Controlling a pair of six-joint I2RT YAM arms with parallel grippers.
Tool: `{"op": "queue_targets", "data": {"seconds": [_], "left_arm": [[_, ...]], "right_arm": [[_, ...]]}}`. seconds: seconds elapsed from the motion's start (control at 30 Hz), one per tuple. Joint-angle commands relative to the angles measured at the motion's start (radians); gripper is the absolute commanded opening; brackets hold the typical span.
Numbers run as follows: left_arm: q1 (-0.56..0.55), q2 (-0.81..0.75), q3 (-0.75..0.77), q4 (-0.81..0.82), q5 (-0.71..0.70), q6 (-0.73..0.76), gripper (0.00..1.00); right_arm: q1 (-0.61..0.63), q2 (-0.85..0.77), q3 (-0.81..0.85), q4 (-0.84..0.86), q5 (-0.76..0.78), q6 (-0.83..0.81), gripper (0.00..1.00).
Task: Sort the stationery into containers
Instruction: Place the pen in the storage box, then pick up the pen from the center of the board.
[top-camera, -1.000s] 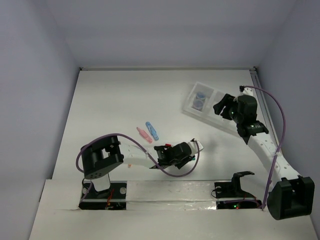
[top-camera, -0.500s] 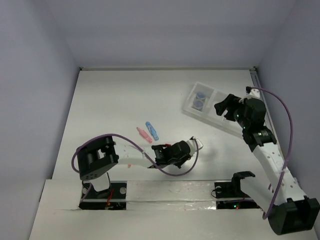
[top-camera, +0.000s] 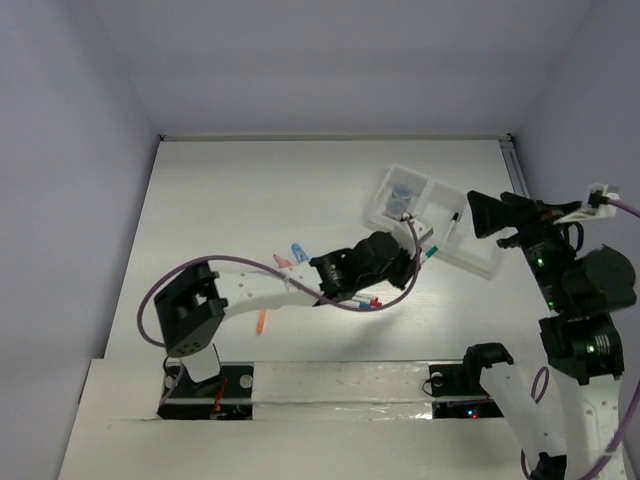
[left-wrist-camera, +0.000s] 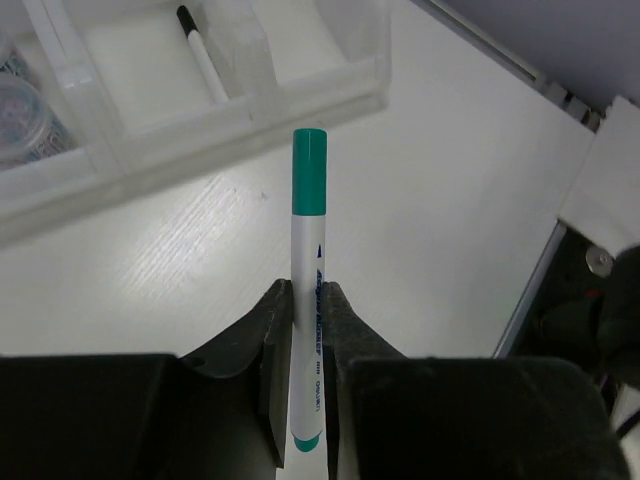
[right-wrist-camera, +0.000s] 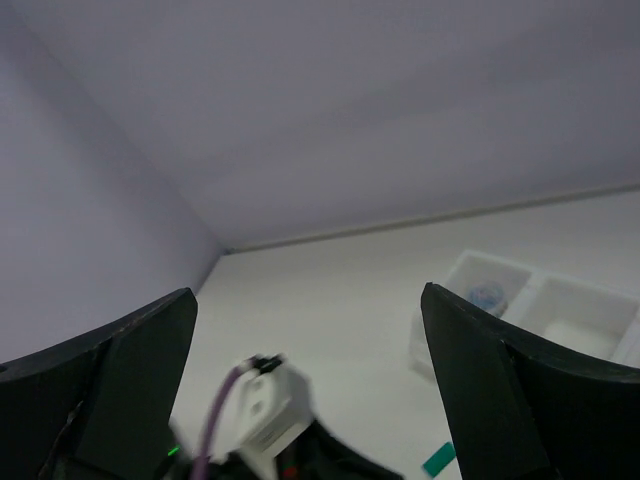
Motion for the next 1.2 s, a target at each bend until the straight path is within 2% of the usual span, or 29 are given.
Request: {"op": "queue_targets", "data": {"seconds": [0.0, 0.4, 0.57, 0.73, 0.77, 0.83, 0.87, 0.9, 0.97, 1.0, 1.1, 1.17], "left_arm": [[0.068, 0.132, 0.17, 0.025, 0.066, -0.05, 0.0], [0.17, 0.591, 0.77, -0.057, 0.037, -0.056, 0.0], [0.191, 0.743, 0.958, -0.089, 0.017, -0.062, 0.0], [0.209, 0.826, 1.043, -0.091, 0.012, -0.099, 0.01], [0.209, 0.845, 1.057, -0.094, 0.012, -0.102, 0.04], [0.219, 0.856, 1.083, -0.098, 0.012, -0.104, 0.17], [0.219, 0.859, 1.085, -0.1, 0.014, -0.105, 0.26], [0.219, 0.853, 1.083, -0.101, 0.014, -0.105, 0.4], [0.219, 0.812, 1.065, -0.091, 0.024, -0.104, 0.52], [0.219, 0.788, 1.019, -0.062, 0.03, -0.102, 0.62], [0.219, 0.662, 0.904, 0.013, 0.052, -0.098, 0.74], [0.219, 0.549, 0.846, 0.044, 0.058, -0.088, 0.75]], "right_arm": [[0.004, -0.036, 0.037, -0.027, -0.07, 0.042, 1.0], [0.004, -0.094, -0.031, -0.034, -0.143, 0.067, 1.0], [0.004, -0.112, -0.043, -0.037, -0.159, 0.064, 1.0], [0.004, -0.122, -0.046, -0.052, -0.163, 0.059, 1.0], [0.004, -0.122, -0.045, -0.056, -0.162, 0.058, 1.0], [0.004, -0.126, -0.048, -0.06, -0.165, 0.055, 1.0], [0.004, -0.126, -0.045, -0.064, -0.165, 0.05, 1.0], [0.004, -0.123, -0.046, -0.07, -0.167, 0.048, 1.0], [0.004, -0.122, -0.051, -0.072, -0.168, 0.041, 1.0], [0.004, -0.12, -0.045, -0.084, -0.165, 0.032, 1.0], [0.004, -0.111, -0.025, -0.107, -0.142, -0.001, 1.0], [0.004, -0.103, -0.014, -0.121, -0.137, -0.017, 1.0]]}}
